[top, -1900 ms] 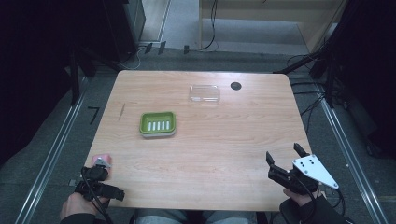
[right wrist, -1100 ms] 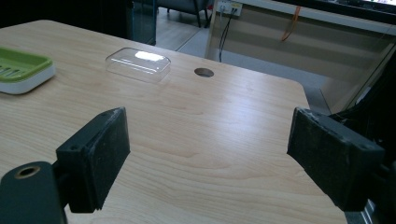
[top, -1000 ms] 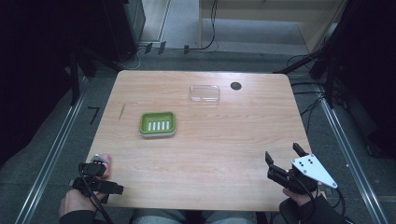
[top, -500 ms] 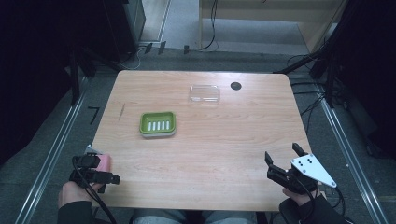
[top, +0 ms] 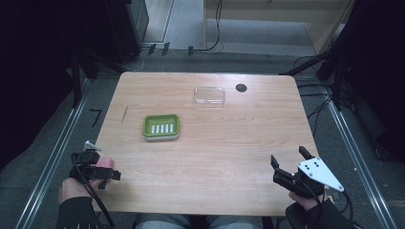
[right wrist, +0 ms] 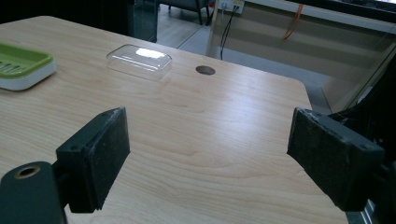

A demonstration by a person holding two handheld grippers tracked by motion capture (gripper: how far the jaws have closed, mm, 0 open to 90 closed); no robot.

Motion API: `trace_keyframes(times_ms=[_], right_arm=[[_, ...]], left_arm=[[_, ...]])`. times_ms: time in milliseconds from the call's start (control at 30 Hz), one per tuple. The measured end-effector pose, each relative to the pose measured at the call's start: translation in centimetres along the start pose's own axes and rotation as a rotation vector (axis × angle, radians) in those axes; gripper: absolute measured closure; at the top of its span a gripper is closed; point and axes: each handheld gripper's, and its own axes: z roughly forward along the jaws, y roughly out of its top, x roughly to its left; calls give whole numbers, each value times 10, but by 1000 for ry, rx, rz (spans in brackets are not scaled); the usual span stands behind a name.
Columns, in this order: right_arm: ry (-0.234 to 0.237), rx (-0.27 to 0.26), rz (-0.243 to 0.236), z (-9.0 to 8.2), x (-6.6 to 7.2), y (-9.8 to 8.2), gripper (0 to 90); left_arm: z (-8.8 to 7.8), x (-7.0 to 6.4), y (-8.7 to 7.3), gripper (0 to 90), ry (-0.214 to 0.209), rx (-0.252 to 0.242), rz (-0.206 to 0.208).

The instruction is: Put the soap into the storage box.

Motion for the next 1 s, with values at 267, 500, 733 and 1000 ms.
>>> trace_keyframes(times_ms=[267, 500, 733, 1000], right_arm=[[2, 0, -1, 0, 0, 0, 137], [3, 2, -2, 0, 0, 0, 137], [6, 6, -1, 0, 0, 0, 137], [7, 6, -2, 0, 0, 0, 137]], left_arm=[[-1, 1, 10, 29, 8, -4, 0], [-2, 5, 18, 21, 23, -14, -8], [0, 9, 26, 6, 27, -17, -17], [10, 12, 33, 0, 29, 10, -25]])
